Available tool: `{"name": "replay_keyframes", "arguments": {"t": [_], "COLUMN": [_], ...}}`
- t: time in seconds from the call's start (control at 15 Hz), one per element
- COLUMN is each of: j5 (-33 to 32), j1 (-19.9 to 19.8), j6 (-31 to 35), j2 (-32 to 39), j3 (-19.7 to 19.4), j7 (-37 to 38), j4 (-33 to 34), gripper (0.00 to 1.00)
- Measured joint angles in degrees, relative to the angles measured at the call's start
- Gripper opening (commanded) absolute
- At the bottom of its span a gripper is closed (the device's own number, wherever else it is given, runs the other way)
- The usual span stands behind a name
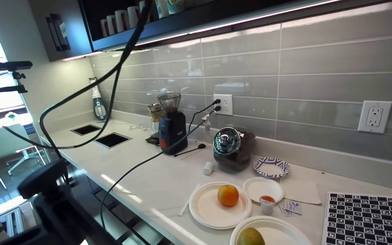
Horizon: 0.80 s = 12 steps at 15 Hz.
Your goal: Put the paper cups in the cabinet
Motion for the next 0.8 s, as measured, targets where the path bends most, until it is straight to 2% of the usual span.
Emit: {"name": "replay_keyframes", "arguments": {"t": [0.13,0.2,0.27,0.8], "j5": [1.0,1.5,1.9,2.6], "j1": [0.0,0.0,0.0,0.0], "j6": [1.0,1.2,1.5,2.7], "j2": [0.0,0.0,0.0,-0.1], "j3": [-0.1,-0.1,-0.1,-0.2], "j7": [0.0,0.0,0.0,1.2], "j4": [-1.2,-1.6,-1.9,-3.2], "gripper": [1.0,0.75,0.74,0.18]}}
